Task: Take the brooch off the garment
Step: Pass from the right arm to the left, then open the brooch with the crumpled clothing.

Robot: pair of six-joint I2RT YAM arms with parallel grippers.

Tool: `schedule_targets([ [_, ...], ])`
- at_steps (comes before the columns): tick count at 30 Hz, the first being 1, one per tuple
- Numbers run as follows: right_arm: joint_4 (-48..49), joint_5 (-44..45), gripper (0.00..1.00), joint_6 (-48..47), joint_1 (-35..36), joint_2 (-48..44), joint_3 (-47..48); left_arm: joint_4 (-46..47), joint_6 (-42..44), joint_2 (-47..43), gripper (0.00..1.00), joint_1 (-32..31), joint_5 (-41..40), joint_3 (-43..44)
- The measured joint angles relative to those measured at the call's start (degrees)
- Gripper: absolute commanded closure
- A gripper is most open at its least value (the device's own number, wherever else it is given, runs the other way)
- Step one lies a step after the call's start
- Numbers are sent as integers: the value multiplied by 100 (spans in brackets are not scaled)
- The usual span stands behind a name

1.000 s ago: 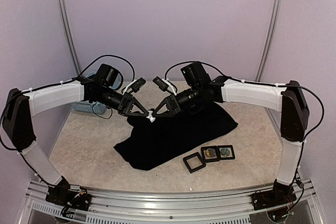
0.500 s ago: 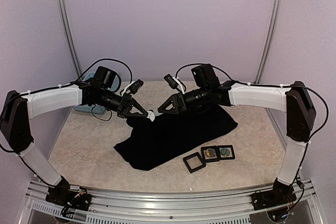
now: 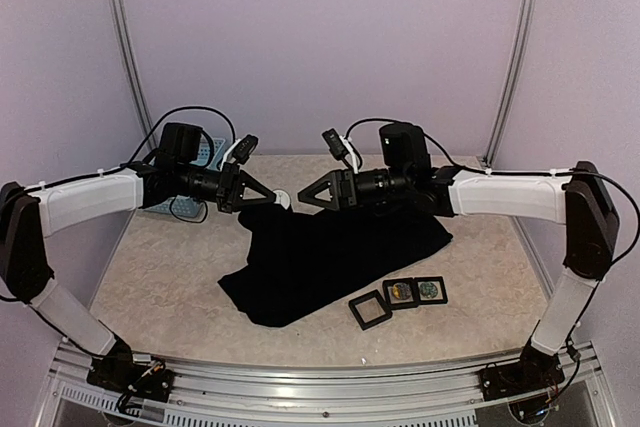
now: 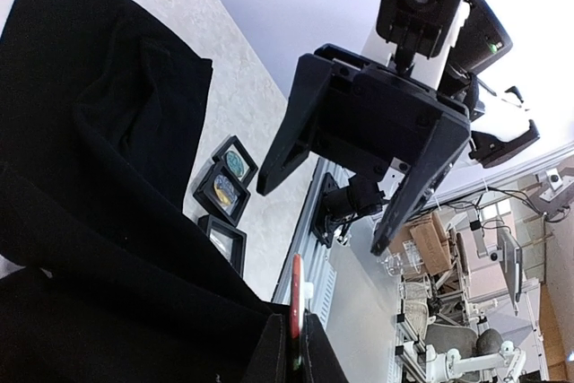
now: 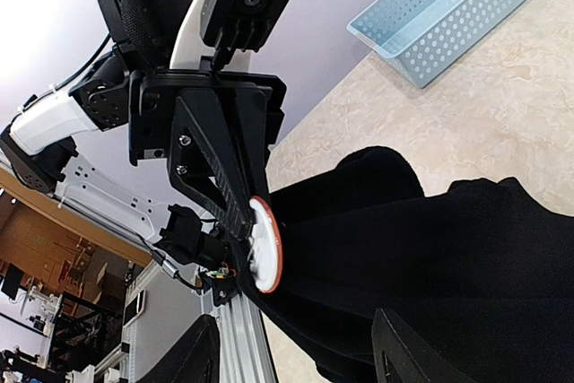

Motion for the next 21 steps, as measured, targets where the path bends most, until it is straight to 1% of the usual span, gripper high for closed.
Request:
schedule_targets([
  [5, 431, 4, 41, 247, 153, 44, 4, 313, -214, -7, 100, 7, 33, -61],
  [13, 590, -227, 42, 424, 214, 365, 192, 697, -468, -22, 100, 11, 76, -140],
  [16, 623, -306, 45, 468, 225, 459, 243, 846, -562, -22, 100, 9, 109, -142],
  [19, 632, -378, 52, 498, 245, 531, 297, 916, -599, -22, 100, 9, 129, -142],
  [21, 651, -417, 54, 522, 258, 564, 337, 949, -614, -22, 100, 9, 131, -142],
])
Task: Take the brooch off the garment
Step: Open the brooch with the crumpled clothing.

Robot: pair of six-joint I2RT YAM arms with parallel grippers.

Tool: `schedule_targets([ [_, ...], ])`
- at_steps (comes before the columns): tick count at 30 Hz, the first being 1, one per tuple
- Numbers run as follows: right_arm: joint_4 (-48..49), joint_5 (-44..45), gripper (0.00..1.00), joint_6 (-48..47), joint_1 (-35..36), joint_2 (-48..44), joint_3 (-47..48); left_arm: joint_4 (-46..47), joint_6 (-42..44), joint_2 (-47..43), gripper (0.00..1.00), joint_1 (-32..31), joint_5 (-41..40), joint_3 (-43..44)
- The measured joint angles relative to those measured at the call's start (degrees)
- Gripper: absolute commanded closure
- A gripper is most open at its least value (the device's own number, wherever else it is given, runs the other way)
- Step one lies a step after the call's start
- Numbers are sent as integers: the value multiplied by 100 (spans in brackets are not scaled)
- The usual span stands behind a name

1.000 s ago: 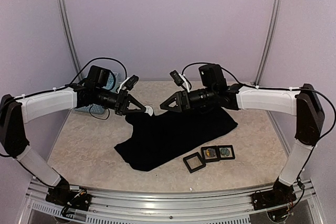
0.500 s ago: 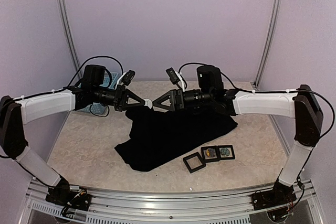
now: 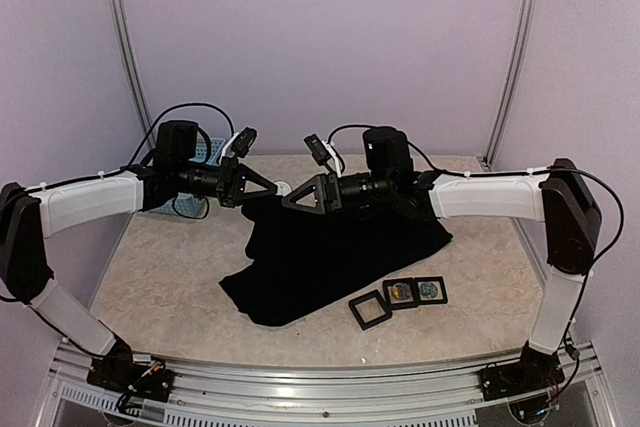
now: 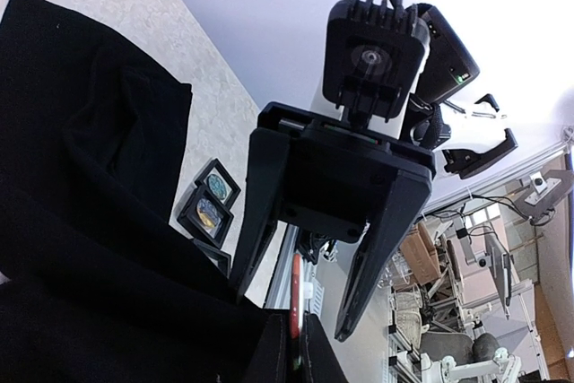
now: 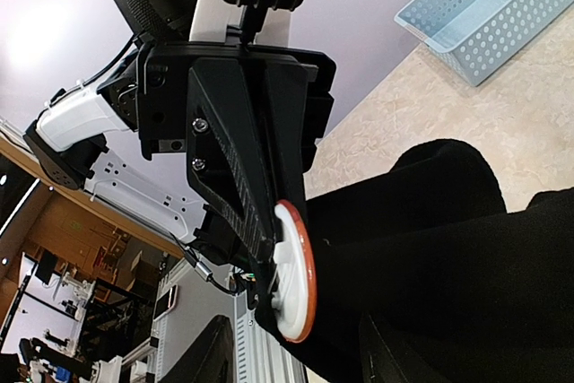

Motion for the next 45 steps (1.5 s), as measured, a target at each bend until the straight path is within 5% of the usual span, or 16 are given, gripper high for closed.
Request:
schedule_targets([
  [22, 468, -289, 83, 468, 44, 326, 256, 83, -85, -17, 100, -28, -7, 0],
  [45, 1025, -398, 85, 960, 42, 330, 85, 85, -57, -107, 100, -85, -55, -55],
])
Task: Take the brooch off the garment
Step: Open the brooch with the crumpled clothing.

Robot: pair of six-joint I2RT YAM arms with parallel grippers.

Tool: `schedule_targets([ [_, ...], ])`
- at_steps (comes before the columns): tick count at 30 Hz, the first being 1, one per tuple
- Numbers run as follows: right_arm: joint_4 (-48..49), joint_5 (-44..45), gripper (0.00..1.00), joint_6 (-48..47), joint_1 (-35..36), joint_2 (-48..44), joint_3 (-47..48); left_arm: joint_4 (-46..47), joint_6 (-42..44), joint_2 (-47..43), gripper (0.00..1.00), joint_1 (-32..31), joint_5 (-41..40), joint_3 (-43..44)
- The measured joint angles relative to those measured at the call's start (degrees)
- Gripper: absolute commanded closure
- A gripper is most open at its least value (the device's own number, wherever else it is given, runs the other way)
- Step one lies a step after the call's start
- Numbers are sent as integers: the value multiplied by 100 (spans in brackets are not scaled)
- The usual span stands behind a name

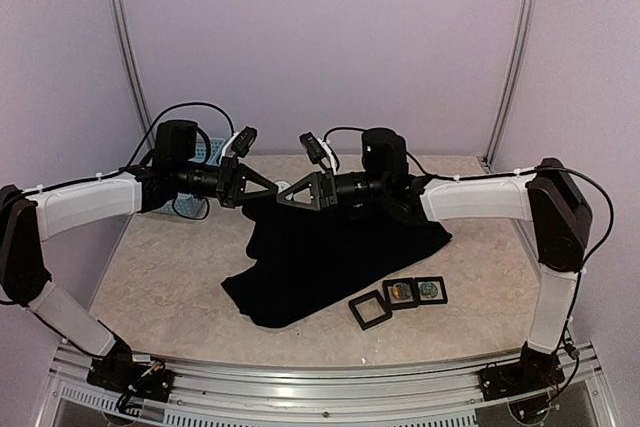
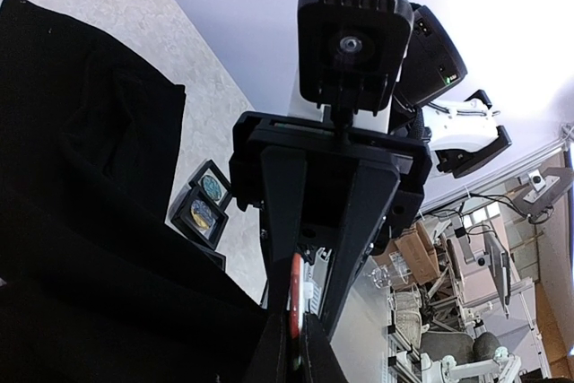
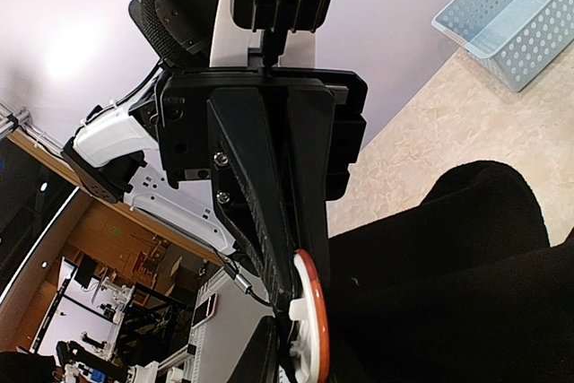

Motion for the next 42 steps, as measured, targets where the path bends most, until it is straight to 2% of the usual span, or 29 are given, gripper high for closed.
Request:
schedule_targets([
  [7, 391, -22, 75, 225, -48, -2, -197, -2, -2, -4, 100, -17, 0, -17],
  [15, 577, -39, 74, 330, -59, -2, -240, -2, -2, -4, 100, -17, 0, -17],
  [24, 671, -42, 88, 420, -74, -2, -323, -2, -2, -31, 100, -17, -2, -50],
  [36, 640, -66, 99, 531, -85, -2, -302, -2, 168, -55, 100, -22, -50, -50],
  [42, 92, -52, 100, 433, -92, 0, -74, -17, 232, -55, 100, -20, -136, -50],
])
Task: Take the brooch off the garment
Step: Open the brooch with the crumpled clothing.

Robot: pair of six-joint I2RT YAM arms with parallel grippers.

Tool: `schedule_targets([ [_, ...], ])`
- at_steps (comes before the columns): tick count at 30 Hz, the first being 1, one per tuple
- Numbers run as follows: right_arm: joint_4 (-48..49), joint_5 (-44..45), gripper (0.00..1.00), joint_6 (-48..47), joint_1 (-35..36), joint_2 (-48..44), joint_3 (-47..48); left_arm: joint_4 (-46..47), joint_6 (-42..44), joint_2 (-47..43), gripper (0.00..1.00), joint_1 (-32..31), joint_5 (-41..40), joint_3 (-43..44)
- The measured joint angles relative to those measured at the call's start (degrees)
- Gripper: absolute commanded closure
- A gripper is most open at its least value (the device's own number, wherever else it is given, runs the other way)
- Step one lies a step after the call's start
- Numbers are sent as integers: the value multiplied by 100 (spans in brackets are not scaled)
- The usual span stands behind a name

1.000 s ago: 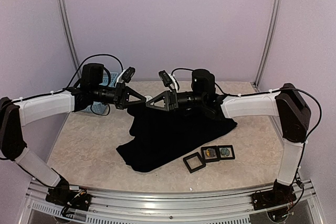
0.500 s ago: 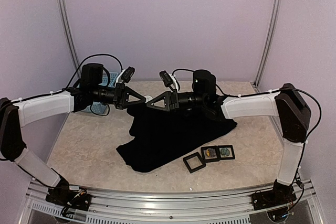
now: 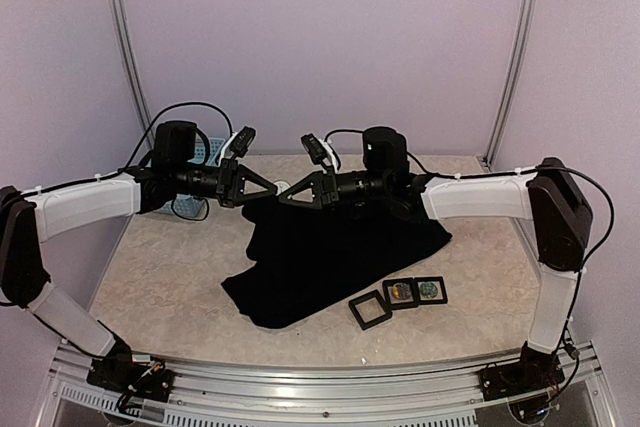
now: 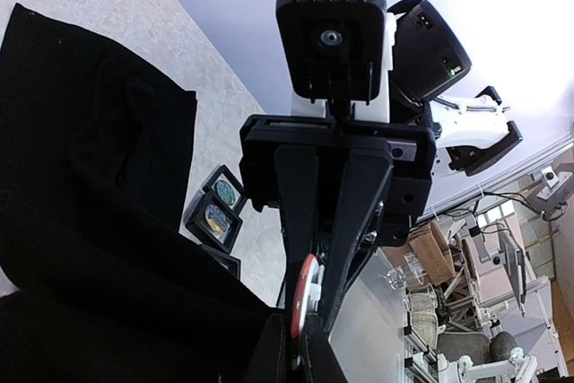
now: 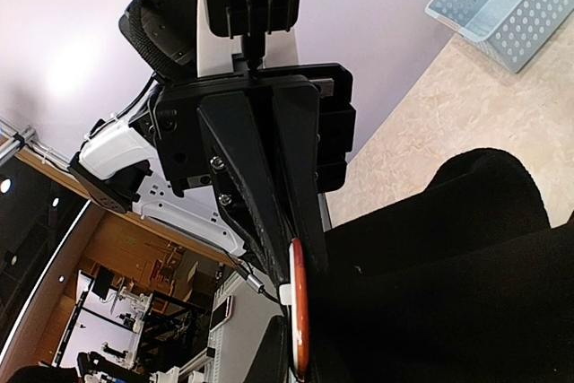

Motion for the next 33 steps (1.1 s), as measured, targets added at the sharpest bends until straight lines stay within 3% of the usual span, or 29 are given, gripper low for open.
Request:
schedule_targets([
  [5, -763, 0, 100, -105, -13, 92, 369, -116, 55, 0, 100, 11, -181, 0],
  [19, -1552, 55, 100, 227, -42, 295, 713, -566, 199, 0, 100, 0, -509, 2],
  [33, -1401, -269, 100, 820, -74, 490, 693, -2070, 1145, 70, 100, -192, -1005, 603],
])
